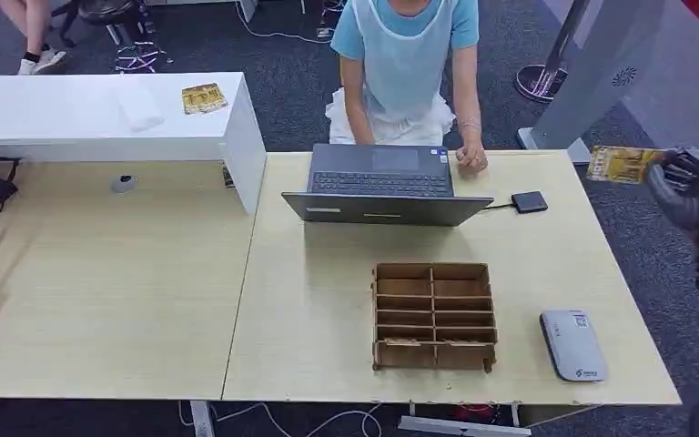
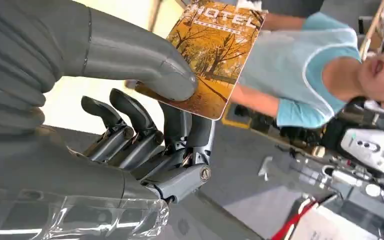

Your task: Pass the card to the sensor for recognition and then transmit it.

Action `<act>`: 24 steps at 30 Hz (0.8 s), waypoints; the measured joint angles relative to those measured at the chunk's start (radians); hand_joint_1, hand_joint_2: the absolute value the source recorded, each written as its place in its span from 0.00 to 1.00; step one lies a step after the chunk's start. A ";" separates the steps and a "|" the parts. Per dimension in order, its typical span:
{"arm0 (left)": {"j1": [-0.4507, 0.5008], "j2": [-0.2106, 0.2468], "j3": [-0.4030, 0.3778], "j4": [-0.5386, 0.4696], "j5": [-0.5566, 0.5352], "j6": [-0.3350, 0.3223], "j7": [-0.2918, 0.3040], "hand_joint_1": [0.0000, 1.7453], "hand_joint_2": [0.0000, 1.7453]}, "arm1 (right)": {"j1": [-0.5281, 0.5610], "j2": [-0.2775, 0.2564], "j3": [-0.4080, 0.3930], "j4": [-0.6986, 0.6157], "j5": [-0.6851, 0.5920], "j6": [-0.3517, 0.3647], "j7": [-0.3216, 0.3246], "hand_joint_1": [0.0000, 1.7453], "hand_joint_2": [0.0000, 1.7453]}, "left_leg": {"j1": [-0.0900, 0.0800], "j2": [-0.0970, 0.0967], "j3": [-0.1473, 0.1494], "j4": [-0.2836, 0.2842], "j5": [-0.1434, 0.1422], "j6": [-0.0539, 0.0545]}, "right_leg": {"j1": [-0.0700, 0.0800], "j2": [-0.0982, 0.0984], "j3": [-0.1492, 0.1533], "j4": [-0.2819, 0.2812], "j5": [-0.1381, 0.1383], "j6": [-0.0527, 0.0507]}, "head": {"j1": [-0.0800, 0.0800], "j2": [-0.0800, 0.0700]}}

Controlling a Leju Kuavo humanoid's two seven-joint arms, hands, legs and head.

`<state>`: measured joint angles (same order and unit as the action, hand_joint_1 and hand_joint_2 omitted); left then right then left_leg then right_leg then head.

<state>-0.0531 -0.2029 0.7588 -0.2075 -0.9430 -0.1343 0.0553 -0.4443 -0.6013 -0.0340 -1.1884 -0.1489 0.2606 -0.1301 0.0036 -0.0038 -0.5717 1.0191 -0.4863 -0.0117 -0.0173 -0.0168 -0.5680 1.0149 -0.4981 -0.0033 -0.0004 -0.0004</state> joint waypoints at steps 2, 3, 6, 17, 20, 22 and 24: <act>0.002 -0.001 0.005 0.000 0.000 0.000 -0.005 0.00 0.00 | 0.074 -0.033 -0.025 -0.032 -0.050 0.052 -0.008 1.00 1.00 | 0.000 -0.001 -0.001 0.000 0.000 0.000 | 0.000 -0.002 0.000 0.000 0.000 0.000 | 0.001 0.000; 0.003 -0.001 0.008 0.000 0.000 0.000 -0.007 0.00 0.00 | 0.106 -0.049 -0.038 -0.048 -0.074 0.071 -0.009 1.00 1.00 | 0.000 -0.001 -0.001 0.000 0.000 0.000 | 0.000 -0.002 0.000 0.000 0.000 0.000 | 0.000 0.000; 0.003 -0.001 0.011 0.000 -0.001 0.000 -0.008 0.00 0.00 | 0.189 -0.091 -0.072 -0.085 -0.105 0.108 -0.008 1.00 1.00 | 0.000 0.000 -0.001 0.000 0.000 0.001 | 0.000 -0.001 0.000 0.000 0.000 0.000 | 0.000 0.000; 0.002 -0.003 0.024 0.000 -0.018 0.001 -0.010 0.00 0.00 | 0.336 -0.238 -0.075 -0.152 -0.121 0.201 0.047 1.00 1.00 | 0.000 0.000 -0.001 0.000 0.000 0.001 | 0.000 0.000 0.000 0.000 0.000 0.000 | 0.000 0.000; 0.002 -0.004 0.025 0.000 -0.024 0.001 -0.010 0.00 0.00 | 0.341 -0.262 -0.050 -0.152 -0.122 0.204 0.055 1.00 1.00 | 0.000 0.000 -0.001 0.000 0.000 0.000 | 0.000 0.000 0.000 0.000 0.000 0.000 | 0.000 0.000; 0.001 -0.004 0.025 0.000 -0.029 0.001 -0.010 0.00 0.00 | 0.341 -0.270 -0.030 -0.146 -0.120 0.204 0.059 1.00 1.00 | 0.000 0.000 0.000 0.000 0.000 0.000 | 0.000 0.000 0.000 0.000 0.000 0.000 | 0.000 0.000; 0.001 -0.005 0.025 0.000 -0.032 0.001 -0.010 0.00 0.00 | 0.340 -0.273 -0.007 -0.133 -0.114 0.202 0.067 1.00 1.00 | 0.000 0.000 -0.001 0.000 0.000 0.000 | 0.000 0.000 0.000 0.000 0.000 0.000 | 0.000 0.000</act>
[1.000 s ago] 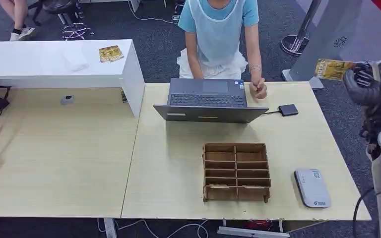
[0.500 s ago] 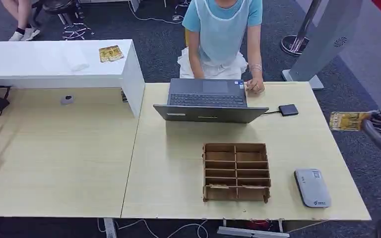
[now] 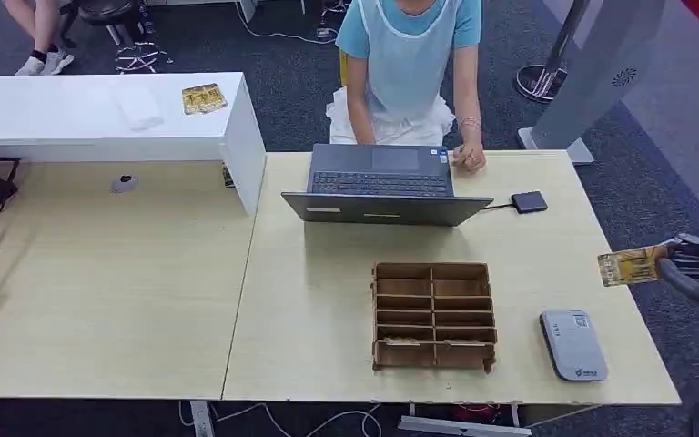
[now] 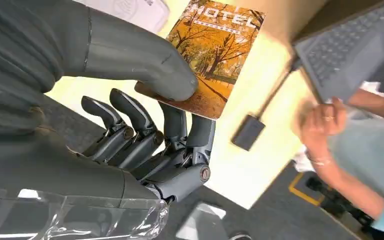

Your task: Pass the card to the sensor for recognition and then transmit it.

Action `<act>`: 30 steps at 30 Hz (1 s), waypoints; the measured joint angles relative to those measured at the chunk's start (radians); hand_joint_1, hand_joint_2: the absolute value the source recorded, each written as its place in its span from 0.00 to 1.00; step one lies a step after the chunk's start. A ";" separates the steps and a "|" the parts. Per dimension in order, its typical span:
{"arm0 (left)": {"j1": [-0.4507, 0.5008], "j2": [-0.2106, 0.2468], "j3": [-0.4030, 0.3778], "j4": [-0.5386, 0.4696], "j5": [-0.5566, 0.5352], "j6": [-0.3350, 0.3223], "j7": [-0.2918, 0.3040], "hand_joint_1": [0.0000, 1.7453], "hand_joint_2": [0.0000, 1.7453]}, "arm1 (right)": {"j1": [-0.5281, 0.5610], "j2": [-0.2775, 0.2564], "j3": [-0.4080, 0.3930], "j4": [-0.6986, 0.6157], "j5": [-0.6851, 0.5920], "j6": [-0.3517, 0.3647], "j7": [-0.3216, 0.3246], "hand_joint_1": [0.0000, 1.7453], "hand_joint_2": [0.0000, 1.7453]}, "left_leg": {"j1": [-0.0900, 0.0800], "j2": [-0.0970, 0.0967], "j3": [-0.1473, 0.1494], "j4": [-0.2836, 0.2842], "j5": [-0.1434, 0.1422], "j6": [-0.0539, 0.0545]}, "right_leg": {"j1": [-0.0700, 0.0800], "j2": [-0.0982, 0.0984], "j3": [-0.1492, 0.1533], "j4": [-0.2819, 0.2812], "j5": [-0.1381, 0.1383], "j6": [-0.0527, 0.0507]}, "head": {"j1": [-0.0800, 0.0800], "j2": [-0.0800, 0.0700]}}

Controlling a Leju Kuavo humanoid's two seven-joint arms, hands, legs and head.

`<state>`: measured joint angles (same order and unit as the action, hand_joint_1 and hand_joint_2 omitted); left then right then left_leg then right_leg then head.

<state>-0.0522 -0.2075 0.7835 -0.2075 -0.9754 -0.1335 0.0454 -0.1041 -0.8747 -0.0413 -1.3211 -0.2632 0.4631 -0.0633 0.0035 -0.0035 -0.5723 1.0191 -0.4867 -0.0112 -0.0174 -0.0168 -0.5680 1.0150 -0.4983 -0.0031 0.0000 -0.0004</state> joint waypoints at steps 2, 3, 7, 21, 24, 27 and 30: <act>0.000 0.000 0.000 0.000 -0.004 0.000 0.000 0.00 0.00 | -0.011 0.000 0.030 0.022 0.013 -0.002 0.002 1.00 1.00 | 0.000 0.000 0.000 0.000 0.000 0.000 | 0.000 0.000 0.000 0.000 0.000 0.000 | 0.000 0.000; -0.001 0.000 0.000 0.000 -0.006 0.000 0.000 0.00 0.00 | -0.020 0.000 0.045 0.035 0.018 -0.005 0.002 1.00 1.00 | 0.000 0.000 0.000 0.000 0.000 0.000 | 0.000 0.000 0.000 0.000 0.000 0.000 | -0.001 0.000; -0.002 0.000 0.000 0.000 -0.016 -0.001 0.000 0.00 0.00 | -0.052 0.004 0.105 0.093 0.036 -0.018 0.004 1.00 1.00 | 0.000 0.000 0.000 0.000 0.000 0.000 | 0.000 0.000 0.000 0.000 0.000 0.000 | 0.000 0.000; -0.003 0.000 0.000 0.000 -0.035 -0.003 0.000 0.00 0.00 | -0.083 0.042 0.203 0.211 0.066 -0.037 0.001 1.00 1.00 | 0.000 0.000 0.000 0.000 0.000 0.000 | 0.000 0.000 0.000 0.000 0.000 0.000 | 0.000 0.000; -0.003 0.000 0.000 0.000 -0.035 -0.003 0.001 0.00 0.00 | -0.083 0.048 0.211 0.224 0.069 -0.037 0.001 1.00 1.00 | 0.000 0.000 0.000 0.000 0.000 0.000 | 0.000 0.000 0.000 0.000 0.000 0.000 | 0.000 0.000; -0.003 0.000 0.000 0.000 -0.036 -0.003 0.001 0.00 0.00 | -0.084 0.056 0.220 0.239 0.071 -0.037 0.001 1.00 1.00 | 0.000 0.000 0.000 0.000 0.000 0.000 | 0.000 0.000 0.000 0.000 0.000 0.000 | 0.000 0.000; -0.003 0.000 0.000 0.000 -0.037 -0.003 0.002 0.00 0.00 | -0.084 0.063 0.228 0.248 0.072 -0.038 0.000 1.00 1.00 | 0.000 0.000 0.000 0.000 0.000 0.000 | 0.000 0.000 0.000 0.000 0.000 0.000 | 0.000 0.000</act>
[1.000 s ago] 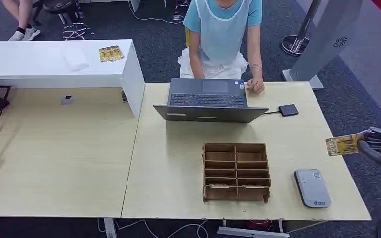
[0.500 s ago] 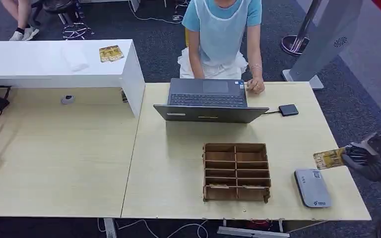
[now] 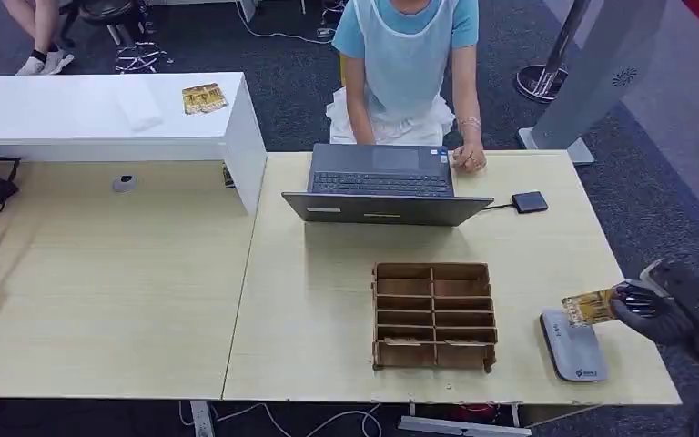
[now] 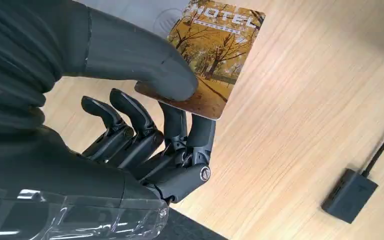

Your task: Pass the card to the sensor for recognition and then transmit it.

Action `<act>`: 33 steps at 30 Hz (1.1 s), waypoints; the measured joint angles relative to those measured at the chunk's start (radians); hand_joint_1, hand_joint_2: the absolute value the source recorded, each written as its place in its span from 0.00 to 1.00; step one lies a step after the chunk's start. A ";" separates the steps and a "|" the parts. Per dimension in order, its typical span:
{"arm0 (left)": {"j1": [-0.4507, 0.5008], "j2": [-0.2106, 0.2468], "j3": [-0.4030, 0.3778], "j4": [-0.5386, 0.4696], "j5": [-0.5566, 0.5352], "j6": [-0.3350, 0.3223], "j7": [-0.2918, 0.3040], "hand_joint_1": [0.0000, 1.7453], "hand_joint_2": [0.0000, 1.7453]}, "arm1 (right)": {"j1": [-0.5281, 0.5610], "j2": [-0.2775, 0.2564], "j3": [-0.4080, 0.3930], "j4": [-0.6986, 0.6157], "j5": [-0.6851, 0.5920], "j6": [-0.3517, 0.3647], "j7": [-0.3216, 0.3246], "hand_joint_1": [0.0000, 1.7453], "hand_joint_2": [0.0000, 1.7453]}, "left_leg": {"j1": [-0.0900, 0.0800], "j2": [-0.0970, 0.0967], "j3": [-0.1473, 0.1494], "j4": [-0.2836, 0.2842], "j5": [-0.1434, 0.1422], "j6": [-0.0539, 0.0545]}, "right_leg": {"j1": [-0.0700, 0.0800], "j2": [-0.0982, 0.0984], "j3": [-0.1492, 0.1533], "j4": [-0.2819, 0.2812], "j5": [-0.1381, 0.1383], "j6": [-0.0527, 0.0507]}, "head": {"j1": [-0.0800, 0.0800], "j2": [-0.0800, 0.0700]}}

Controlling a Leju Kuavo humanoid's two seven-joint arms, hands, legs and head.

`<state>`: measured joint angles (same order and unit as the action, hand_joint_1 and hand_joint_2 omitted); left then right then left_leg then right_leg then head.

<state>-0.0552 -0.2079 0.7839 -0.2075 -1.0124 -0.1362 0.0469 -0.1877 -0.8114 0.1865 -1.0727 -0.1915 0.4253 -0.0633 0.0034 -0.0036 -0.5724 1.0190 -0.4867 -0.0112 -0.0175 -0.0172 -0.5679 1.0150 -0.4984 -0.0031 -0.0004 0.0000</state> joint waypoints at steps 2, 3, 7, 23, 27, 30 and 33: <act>0.000 0.000 0.000 0.000 0.000 0.000 0.000 0.00 0.00 | 0.000 0.001 0.002 0.005 0.000 0.000 0.000 1.00 1.00 | 0.000 0.000 0.000 0.000 0.000 0.000 | 0.000 0.000 0.000 0.000 0.000 0.000 | 0.000 0.000; 0.000 0.000 0.000 0.000 0.000 0.000 0.000 0.00 0.00 | 0.000 0.001 0.002 0.007 0.000 0.000 0.000 1.00 1.00 | 0.000 0.000 0.000 0.000 0.000 0.000 | 0.000 0.000 0.000 0.000 0.000 0.000 | 0.000 0.000; 0.000 0.000 0.000 0.000 -0.002 0.000 0.000 0.00 0.00 | 0.000 0.005 0.005 0.013 0.001 0.000 0.000 1.00 1.00 | 0.000 0.000 0.000 0.000 0.000 0.000 | 0.000 0.000 0.000 0.000 0.000 0.000 | 0.000 0.000; -0.001 0.000 0.006 0.000 -0.020 -0.002 0.000 0.00 0.00 | 0.017 0.008 0.020 0.032 0.000 0.020 0.022 1.00 1.00 | 0.000 0.000 0.000 0.000 0.000 0.000 | 0.000 0.000 0.000 0.000 0.000 0.000 | 0.000 0.000; -0.001 0.000 0.006 0.000 -0.023 -0.003 0.000 0.00 0.00 | 0.022 0.008 0.028 0.043 0.000 0.020 0.027 1.00 1.00 | 0.000 0.000 0.000 0.000 0.000 0.000 | 0.000 0.000 0.000 0.000 0.000 0.000 | 0.000 0.000; -0.001 0.000 0.006 0.000 -0.027 -0.003 0.000 0.00 0.00 | 0.026 0.008 0.034 0.050 0.004 0.021 0.033 1.00 1.00 | 0.000 0.000 0.000 0.000 0.000 0.000 | 0.000 0.000 0.000 0.000 0.000 0.000 | 0.000 0.000; -0.002 0.000 0.006 0.000 -0.033 -0.006 0.000 0.00 0.00 | 0.026 0.011 0.045 0.060 0.009 0.022 0.035 1.00 1.00 | 0.000 0.000 0.000 0.000 0.000 0.000 | 0.000 0.000 0.000 0.000 0.000 0.000 | 0.000 0.000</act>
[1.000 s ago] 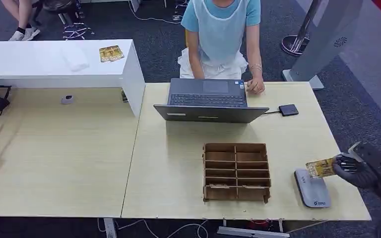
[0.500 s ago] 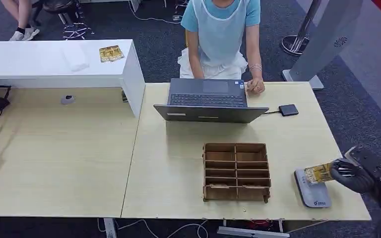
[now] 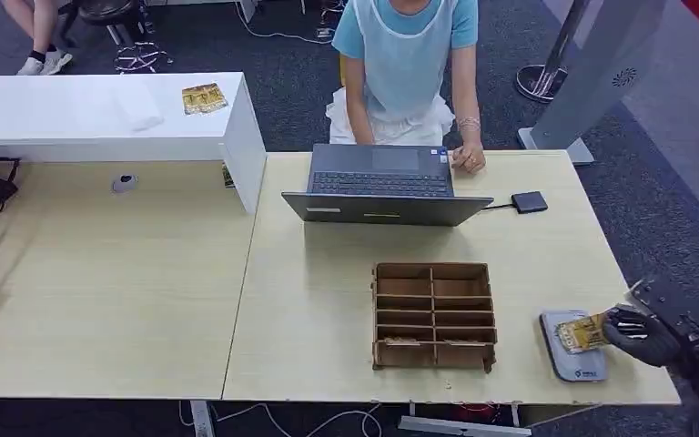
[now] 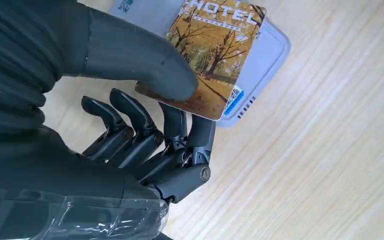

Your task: Pass the card to the sensor for recognition and then transmit it.

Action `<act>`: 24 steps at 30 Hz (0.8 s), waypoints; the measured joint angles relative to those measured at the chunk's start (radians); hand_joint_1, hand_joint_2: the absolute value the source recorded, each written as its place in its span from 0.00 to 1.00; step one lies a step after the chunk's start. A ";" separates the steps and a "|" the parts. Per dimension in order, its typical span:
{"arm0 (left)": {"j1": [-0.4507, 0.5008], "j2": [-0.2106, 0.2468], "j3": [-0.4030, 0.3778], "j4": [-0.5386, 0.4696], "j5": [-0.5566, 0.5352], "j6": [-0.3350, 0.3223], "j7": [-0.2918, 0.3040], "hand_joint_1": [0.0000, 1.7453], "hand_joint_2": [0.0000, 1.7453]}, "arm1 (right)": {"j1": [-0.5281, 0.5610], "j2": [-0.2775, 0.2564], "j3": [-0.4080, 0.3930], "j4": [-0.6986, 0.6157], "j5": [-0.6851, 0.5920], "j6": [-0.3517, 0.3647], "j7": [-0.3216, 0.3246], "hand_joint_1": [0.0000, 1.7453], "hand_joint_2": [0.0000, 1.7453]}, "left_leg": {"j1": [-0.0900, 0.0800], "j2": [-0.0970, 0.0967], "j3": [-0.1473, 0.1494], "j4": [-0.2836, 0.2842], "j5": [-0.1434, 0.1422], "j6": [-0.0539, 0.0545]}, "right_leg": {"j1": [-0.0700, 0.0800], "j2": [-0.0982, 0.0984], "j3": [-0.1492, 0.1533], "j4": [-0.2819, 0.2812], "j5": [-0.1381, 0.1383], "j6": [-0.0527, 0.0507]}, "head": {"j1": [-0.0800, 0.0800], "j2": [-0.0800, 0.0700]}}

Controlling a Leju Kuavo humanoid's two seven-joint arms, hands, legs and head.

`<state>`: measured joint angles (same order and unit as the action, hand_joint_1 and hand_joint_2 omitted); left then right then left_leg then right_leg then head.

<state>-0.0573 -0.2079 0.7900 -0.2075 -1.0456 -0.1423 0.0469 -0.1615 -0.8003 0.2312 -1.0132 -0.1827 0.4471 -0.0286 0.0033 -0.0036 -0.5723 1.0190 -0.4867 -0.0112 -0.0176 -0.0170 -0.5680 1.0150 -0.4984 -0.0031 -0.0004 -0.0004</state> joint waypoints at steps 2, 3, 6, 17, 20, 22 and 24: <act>0.000 0.000 0.000 0.000 -0.001 0.000 0.000 0.00 0.00 | 0.000 0.002 0.007 0.005 0.001 0.002 0.001 1.00 1.00 | 0.000 0.000 0.000 0.000 0.000 0.000 | 0.000 0.000 0.000 0.000 0.000 0.000 | 0.000 0.000; 0.000 0.000 0.000 0.000 -0.002 0.000 0.000 0.00 0.00 | 0.000 0.002 0.009 0.007 0.002 0.002 0.002 1.00 1.00 | 0.000 0.000 0.000 0.000 0.000 0.000 | 0.000 0.000 0.000 0.000 0.000 0.000 | 0.000 0.000; 0.000 0.000 0.000 0.000 -0.003 -0.001 0.000 0.00 0.00 | 0.000 0.003 0.016 0.015 0.000 0.002 0.008 1.00 1.00 | 0.000 0.000 0.000 0.000 0.000 0.000 | 0.000 0.000 0.000 0.000 0.000 0.000 | 0.000 0.000; -0.001 0.000 0.000 0.000 -0.007 -0.002 0.002 0.00 0.00 | 0.005 0.006 0.025 0.047 -0.002 -0.016 0.016 1.00 1.00 | 0.000 0.000 0.000 0.000 0.000 0.000 | 0.000 0.000 0.000 0.000 0.000 0.000 | 0.000 0.000; -0.001 0.000 0.001 0.000 -0.007 -0.002 0.002 0.00 0.00 | 0.006 0.006 0.025 0.047 -0.011 -0.020 0.011 1.00 1.00 | 0.000 0.000 0.000 0.000 0.000 0.000 | 0.000 0.000 0.000 0.000 0.000 0.000 | 0.000 0.000; -0.001 0.000 0.002 0.000 -0.007 -0.003 0.002 0.00 0.00 | 0.007 0.006 0.022 0.047 -0.021 -0.021 0.001 1.00 1.00 | 0.000 0.000 0.000 0.000 0.000 0.000 | 0.000 0.000 0.000 0.000 0.000 0.000 | 0.000 0.000; -0.001 0.000 0.004 0.000 -0.007 -0.003 0.002 0.00 0.00 | 0.008 0.006 0.019 0.047 -0.027 -0.026 -0.004 1.00 1.00 | 0.000 0.000 0.000 0.000 0.000 0.000 | 0.000 0.000 0.000 0.000 0.000 0.000 | 0.000 0.000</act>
<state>-0.0586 -0.2079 0.7942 -0.2075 -1.0529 -0.1450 0.0485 -0.1531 -0.7946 0.2499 -0.9663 -0.2102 0.4208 -0.0328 0.0029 -0.0036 -0.5722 1.0190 -0.4867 -0.0112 -0.0181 -0.0170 -0.5680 1.0150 -0.4984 -0.0031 -0.0004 -0.0004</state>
